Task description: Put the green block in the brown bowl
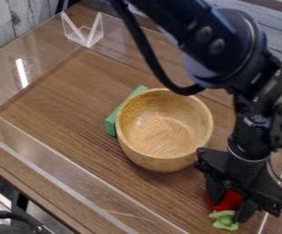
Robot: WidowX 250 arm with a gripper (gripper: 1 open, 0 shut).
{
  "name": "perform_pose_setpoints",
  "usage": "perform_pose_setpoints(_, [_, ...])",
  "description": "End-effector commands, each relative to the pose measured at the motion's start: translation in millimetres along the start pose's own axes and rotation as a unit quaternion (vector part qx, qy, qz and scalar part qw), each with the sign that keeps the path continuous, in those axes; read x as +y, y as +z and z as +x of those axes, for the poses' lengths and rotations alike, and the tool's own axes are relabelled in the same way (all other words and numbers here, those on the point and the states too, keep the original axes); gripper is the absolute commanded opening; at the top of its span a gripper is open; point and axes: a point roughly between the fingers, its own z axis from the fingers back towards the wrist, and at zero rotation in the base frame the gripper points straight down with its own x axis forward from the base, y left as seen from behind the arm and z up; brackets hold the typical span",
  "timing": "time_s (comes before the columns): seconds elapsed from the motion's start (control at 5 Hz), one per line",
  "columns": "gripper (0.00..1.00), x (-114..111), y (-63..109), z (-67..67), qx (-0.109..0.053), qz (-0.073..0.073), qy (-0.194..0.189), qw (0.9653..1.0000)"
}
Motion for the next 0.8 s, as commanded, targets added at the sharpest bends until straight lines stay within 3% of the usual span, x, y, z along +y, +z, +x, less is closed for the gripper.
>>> perform_pose_setpoints(0.0, [0.0,-9,-3.6,-12.7,0.024,0.018,-0.006,0.9995])
perform_pose_setpoints(0.4, [0.0,-11,7.9,2.3,0.02,0.024,-0.045,0.9985])
perform_pose_setpoints(0.6, [0.0,-13,30.4,8.9,0.013,0.022,-0.035,0.9991])
